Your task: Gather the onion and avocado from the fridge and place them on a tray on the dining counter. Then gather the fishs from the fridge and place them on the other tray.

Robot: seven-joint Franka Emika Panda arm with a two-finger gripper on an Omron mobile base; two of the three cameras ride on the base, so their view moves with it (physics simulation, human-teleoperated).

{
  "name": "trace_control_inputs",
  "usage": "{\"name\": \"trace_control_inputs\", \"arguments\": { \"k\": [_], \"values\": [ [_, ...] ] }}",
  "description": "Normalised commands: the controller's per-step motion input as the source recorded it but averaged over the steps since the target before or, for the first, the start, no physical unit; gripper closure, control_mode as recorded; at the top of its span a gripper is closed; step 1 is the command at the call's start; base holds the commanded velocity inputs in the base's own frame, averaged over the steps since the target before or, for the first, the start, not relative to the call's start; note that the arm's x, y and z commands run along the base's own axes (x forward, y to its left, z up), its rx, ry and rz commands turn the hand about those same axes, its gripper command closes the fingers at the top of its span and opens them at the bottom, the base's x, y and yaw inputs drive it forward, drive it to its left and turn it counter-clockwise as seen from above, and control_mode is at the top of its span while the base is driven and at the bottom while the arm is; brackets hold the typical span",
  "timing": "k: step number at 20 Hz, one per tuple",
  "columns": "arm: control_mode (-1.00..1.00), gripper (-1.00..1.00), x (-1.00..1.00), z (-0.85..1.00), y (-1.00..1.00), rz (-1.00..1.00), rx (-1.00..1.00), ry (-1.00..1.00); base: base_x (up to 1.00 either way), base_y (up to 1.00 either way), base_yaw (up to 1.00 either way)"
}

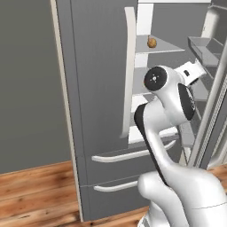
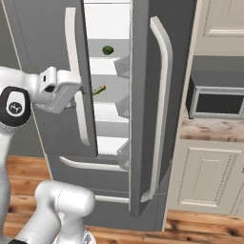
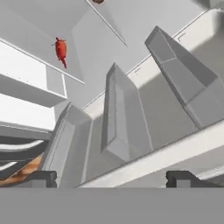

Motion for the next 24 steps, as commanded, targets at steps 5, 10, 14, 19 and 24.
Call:
{"name": "trace_control_inputs", "arguments": {
  "k": [5, 10, 14, 19, 24],
  "values": [
    [-1.00, -1.00, 0.92, -0.15, -0.17, -0.06, -0.09, 0.08, 0.00, 0.00, 0.00],
    [-1.00, -1.00, 0.76, -0.01, -0.36, -0.24, -0.03, 0.23, 0.00, 0.00, 0.00],
    [-1.00, -1.00, 0.64, -0.06, -0.55, -0.25, 0.00, 0.23, 0.00, 0.00, 0.00],
    [-1.00, -1.00, 0.47, -0.24, -0.68, -0.23, 0.00, 0.16, 0.00, 0.00, 0.00],
    [-1.00, -1.00, 0.05, -0.45, -0.88, -0.21, 0.00, 0.03, 0.00, 0.00, 0.00]
  ]
}}
